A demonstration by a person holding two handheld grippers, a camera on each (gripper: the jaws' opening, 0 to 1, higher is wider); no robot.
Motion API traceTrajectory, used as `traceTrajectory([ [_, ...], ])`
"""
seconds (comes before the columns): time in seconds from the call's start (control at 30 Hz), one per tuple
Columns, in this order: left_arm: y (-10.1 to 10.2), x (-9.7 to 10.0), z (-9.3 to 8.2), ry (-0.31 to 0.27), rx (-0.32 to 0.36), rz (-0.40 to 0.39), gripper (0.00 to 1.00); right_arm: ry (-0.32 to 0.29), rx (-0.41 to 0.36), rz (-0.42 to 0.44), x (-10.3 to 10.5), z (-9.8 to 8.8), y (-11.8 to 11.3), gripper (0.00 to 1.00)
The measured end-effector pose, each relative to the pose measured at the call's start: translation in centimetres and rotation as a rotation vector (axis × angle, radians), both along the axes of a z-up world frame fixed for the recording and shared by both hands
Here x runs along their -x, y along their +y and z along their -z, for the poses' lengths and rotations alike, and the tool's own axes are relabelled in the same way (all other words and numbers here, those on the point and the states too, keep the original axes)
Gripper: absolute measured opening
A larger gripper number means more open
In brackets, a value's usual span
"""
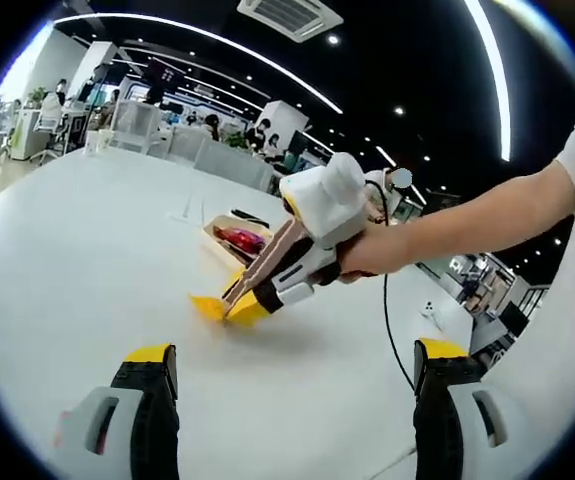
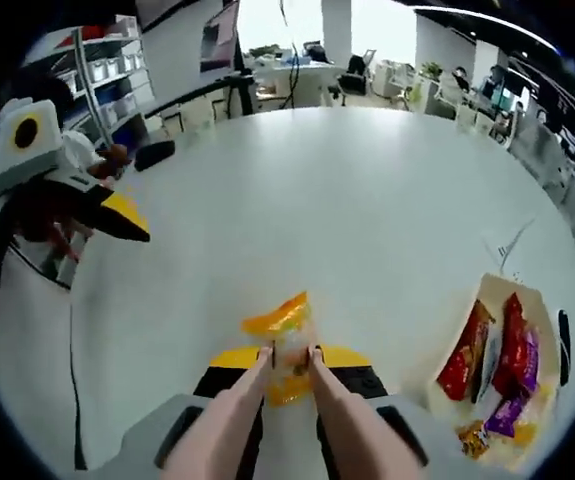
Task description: Place the target food into the container with the food tongs after gripping and lifting it, then release it inside without dropping or visibly crushing the food.
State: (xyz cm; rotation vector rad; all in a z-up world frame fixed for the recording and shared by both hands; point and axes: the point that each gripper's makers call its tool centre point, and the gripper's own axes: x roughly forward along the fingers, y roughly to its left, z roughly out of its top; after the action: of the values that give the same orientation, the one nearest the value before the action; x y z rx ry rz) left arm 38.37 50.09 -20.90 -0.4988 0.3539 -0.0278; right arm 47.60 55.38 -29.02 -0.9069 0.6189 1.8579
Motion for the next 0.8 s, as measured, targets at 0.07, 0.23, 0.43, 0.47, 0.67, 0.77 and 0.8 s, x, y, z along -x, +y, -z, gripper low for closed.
traceTrajectory([
  [0.07, 0.0, 0.2, 0.0, 0.003, -0.007, -0.006, 0.99, -0.023, -0.012, -0.024, 0.6, -0.3, -0.5, 0.18],
  [0.23, -0.4, 0.4, -0.2, -0.006, -0.013, -0.010, 0.99, 0.042, -0.061, 0.031, 1.2, -2.0, -0.3, 0.18],
  [0.43, -1.7, 0.1, 0.1, 0.005, -0.008, 0.025, 0.99, 0.036, -0.089, 0.054, 0.8, -2.8, -0.7, 0.18],
  [0.47, -1.8, 0.0, -0.1, 0.001, -0.009, 0.030, 0.99, 0.036, -0.094, 0.062, 0.6, -3.2, -0.8, 0.18],
  [0.67, 0.4, 0.1, -2.1, -0.043, -0.030, -0.024, 0.99, 0.136, -0.168, 0.190, -0.3, -6.0, 0.0, 0.18],
  [0.77, 1.2, 0.5, -2.0, -0.037, -0.036, -0.035, 0.99, 0.125, -0.186, 0.198, -0.8, -6.7, -0.1, 0.18],
  [0.8, 1.3, 0.6, -2.0, -0.034, -0.043, -0.036, 0.99, 0.124, -0.193, 0.203, -0.9, -7.0, -0.1, 0.18],
])
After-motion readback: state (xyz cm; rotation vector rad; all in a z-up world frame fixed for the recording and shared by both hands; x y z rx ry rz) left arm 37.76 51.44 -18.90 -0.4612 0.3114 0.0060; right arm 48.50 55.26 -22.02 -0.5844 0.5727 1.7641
